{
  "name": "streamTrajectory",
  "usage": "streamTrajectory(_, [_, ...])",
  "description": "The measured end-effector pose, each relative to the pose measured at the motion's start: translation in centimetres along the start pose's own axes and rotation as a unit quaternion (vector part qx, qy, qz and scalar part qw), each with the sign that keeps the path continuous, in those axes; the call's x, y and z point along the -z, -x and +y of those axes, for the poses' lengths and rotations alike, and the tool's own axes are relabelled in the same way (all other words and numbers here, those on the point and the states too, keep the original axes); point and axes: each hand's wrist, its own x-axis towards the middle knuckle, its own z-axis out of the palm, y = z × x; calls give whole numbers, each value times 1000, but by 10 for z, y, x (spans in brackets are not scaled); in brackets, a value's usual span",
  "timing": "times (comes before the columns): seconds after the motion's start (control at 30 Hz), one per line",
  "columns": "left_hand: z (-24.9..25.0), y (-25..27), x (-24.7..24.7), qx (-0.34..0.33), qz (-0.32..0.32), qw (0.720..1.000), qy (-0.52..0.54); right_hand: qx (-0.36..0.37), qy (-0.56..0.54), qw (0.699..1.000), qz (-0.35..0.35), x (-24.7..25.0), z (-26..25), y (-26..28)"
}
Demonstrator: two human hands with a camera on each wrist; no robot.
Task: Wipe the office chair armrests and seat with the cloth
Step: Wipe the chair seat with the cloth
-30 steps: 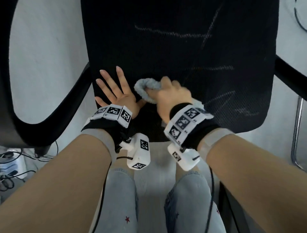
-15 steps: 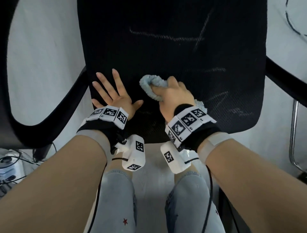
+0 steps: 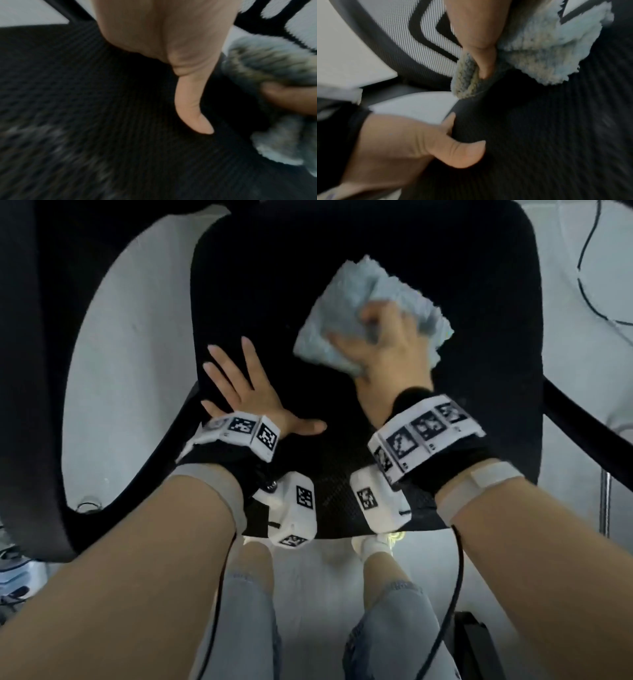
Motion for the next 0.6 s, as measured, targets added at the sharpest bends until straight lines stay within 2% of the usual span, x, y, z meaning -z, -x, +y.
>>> streamTrajectory(0.07, [-2, -1, -14, 6, 16, 999, -47, -9, 46, 990, -135, -19, -1, 10])
streamTrajectory(0.1, [-2, -2, -19, 14, 24, 998, -63, -12, 70, 984, -161, -27, 0, 15])
streamTrajectory(0.23, [1, -12, -23, 31, 2, 997, -70, -55, 100, 986, -124, -36, 1, 4])
streamTrajectory(0.33, [-5, -16, -28, 11, -7, 997, -71, -67, 109, 985, -119, -40, -5, -36])
streamTrajectory(0.47, [-4, -15, -29, 18, 9, 998, -65, -60, 63, 994, -66, -38, -8, -84])
streamTrajectory(0.53, [-2, -15, -25, 26, -13, 997, -66, -55, 52, 995, -60, -38, -6, -76])
streamTrajectory(0.6, [-2, -16, -24, 30, -19, 997, -68, -21, 55, 996, -71, -41, -6, -41])
